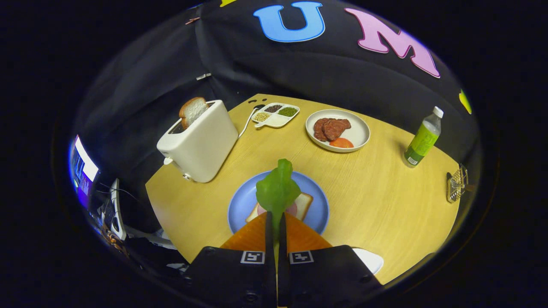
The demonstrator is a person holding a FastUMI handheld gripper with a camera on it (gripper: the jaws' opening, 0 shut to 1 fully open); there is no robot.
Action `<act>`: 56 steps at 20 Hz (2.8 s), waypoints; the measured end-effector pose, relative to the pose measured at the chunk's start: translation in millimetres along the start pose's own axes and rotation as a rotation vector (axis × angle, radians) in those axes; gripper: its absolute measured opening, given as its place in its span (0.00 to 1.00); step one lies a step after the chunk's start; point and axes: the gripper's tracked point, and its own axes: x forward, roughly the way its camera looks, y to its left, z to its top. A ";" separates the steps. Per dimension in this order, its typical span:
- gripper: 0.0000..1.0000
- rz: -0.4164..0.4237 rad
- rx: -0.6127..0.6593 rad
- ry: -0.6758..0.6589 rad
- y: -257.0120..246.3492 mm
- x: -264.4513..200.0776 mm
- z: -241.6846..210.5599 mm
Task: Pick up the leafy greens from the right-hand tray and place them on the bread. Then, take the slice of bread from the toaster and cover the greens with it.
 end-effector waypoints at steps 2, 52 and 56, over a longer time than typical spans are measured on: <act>0.06 -0.014 0.020 0.020 0.1 16.6 0.3; 0.89 0.003 -0.230 -0.169 226.7 130.6 200.7; 0.61 -0.038 -0.228 -0.119 220.3 146.8 190.5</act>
